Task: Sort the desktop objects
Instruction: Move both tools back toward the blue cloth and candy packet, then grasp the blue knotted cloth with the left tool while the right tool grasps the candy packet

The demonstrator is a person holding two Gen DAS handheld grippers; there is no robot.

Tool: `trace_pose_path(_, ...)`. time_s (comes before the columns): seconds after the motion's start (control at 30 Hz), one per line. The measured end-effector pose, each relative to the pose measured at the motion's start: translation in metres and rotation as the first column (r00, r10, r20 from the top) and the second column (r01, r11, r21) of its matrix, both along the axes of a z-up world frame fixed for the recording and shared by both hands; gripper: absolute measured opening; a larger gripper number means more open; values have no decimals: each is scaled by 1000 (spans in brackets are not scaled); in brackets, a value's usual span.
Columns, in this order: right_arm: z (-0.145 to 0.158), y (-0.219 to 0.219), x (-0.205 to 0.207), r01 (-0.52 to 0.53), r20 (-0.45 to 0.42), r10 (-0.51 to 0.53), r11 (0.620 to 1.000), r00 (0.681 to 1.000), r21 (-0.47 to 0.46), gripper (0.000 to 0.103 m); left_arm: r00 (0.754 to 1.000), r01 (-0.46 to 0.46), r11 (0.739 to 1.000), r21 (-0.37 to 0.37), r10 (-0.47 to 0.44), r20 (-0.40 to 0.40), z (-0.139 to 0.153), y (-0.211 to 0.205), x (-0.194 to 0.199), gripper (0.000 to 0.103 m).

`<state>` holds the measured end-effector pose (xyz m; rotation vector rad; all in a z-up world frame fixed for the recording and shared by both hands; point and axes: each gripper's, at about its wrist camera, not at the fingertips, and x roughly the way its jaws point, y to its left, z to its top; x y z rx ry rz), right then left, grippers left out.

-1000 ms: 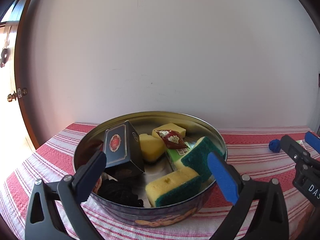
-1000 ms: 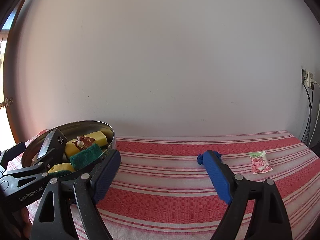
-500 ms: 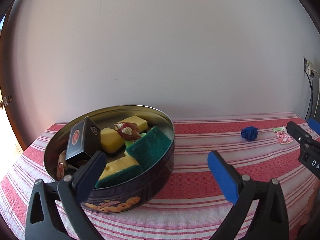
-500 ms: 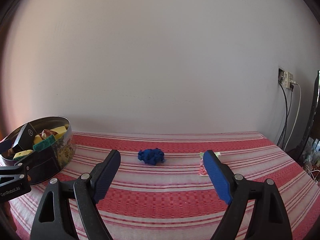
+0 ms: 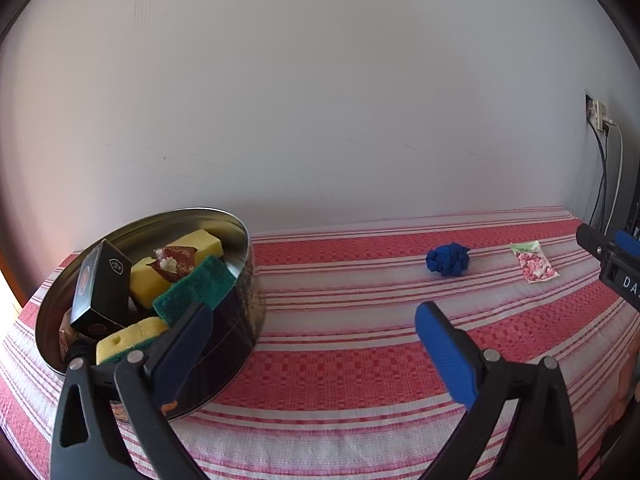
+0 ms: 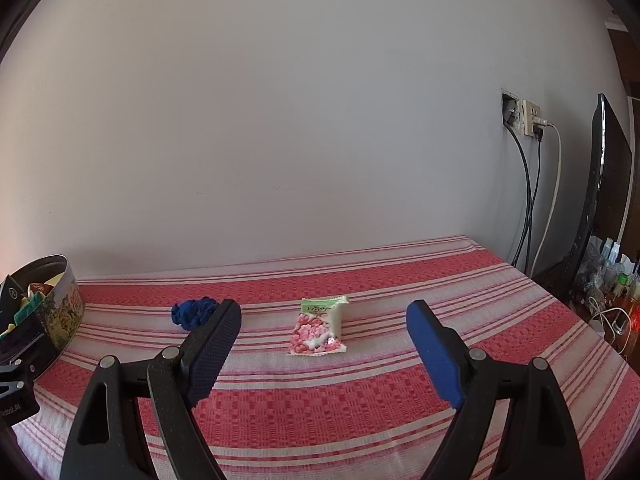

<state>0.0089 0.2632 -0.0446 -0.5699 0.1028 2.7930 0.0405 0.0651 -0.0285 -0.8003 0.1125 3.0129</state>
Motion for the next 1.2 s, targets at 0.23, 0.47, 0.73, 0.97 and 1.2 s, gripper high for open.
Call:
trace_pose_path(0.23,-7,31,-11,24,51,-18,993,999,-118,87,998,17,1000,10,-17,62,-7,20,-19,103)
trace_pose_path(0.47,-9,43,-14,42,65,-32,986,997,-163,87,990,66,998,14,-67,121,-14,39,-43,103)
trace_pose_path(0.73,-10,48,-16,45,73,-34,987,997,-156,87,971,127,992,17,-127,201,-24,80,-100,102)
trace_pose_path(0.97,-4,60,-14,86,59,-79,988,995,-131,87,930,156,986,-51,-129,345,-44,126,-157,99)
trace_pose_path(1.2,-12,85,-21,141,104,-122,967,987,-212,87,886,267,962,61,-270,376,-46,132,-169,52)
